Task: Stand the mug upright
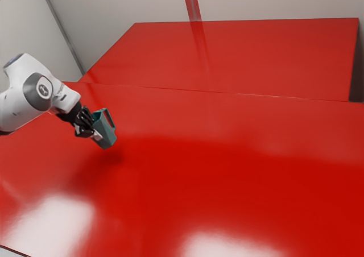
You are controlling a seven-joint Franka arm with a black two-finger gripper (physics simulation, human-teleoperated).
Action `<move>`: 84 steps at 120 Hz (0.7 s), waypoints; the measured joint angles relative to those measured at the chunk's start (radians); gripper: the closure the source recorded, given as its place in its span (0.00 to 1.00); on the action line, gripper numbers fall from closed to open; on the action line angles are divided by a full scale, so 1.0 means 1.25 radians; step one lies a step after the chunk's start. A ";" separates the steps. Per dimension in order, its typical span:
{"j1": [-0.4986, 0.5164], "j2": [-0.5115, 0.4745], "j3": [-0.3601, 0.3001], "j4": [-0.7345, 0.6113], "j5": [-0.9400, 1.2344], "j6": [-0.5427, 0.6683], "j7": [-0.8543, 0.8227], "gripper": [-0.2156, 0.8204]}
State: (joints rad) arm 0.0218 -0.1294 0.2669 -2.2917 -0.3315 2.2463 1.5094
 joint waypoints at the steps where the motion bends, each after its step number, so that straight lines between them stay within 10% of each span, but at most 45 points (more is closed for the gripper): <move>1: 0.000 0.000 -0.004 0.000 0.004 -0.001 -0.012 0.96; 84: -0.097 0.042 -0.099 -0.053 0.363 0.016 -0.810 0.95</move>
State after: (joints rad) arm -0.0994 -0.0764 0.1427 -2.3581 0.1221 2.2667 0.4965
